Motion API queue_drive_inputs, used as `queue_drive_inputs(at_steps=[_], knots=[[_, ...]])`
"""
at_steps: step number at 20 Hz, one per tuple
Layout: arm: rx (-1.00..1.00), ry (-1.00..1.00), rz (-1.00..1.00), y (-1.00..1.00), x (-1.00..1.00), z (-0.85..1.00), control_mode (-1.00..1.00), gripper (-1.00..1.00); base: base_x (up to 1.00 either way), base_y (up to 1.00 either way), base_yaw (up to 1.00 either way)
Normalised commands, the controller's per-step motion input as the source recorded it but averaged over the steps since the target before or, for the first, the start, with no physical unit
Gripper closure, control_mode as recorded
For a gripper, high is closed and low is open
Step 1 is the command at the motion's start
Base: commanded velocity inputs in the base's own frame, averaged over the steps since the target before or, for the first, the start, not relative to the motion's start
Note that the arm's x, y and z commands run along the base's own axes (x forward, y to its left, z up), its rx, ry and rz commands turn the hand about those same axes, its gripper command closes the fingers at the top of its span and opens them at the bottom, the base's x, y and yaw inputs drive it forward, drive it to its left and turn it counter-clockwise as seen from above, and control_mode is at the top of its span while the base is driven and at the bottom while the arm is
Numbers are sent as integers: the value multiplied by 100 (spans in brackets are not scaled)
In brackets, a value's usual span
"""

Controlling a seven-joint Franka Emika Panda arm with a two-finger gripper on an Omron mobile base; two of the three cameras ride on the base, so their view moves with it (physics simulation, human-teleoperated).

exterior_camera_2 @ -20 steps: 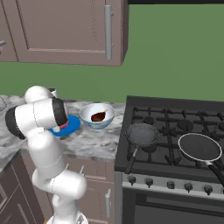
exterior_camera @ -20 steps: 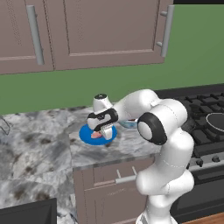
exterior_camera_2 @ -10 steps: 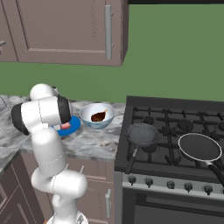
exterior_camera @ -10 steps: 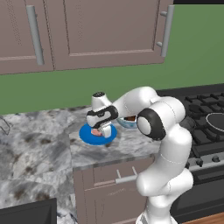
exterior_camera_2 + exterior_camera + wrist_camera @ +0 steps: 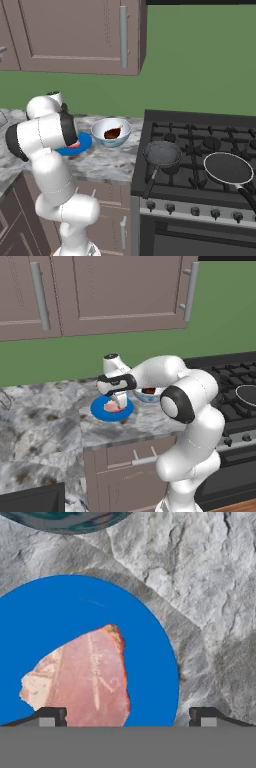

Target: Place one of the steaks on the plate and the other in the bowl. Then place the bowl in the fridge.

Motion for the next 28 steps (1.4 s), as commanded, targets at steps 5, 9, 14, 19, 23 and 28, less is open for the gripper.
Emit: queue_drive_inputs(at_steps=[5, 9, 14, 19, 23, 28], knots=[[0, 0, 0, -31, -54, 65, -100, -100, 0, 0, 0], [0, 0, 0, -50, -63, 41, -100, -100, 0, 0, 0], [0, -1, 0, -79, -88, 11, -100, -100, 0, 0, 0], [0, 1, 18, -77, -44, 34, -100, -100, 0, 0, 0], [-6, 1, 59, -64, -16, 42, -100, -100, 0, 0, 0], [-17, 2, 88, -16, -20, 13, -100, -100, 0, 0, 0]])
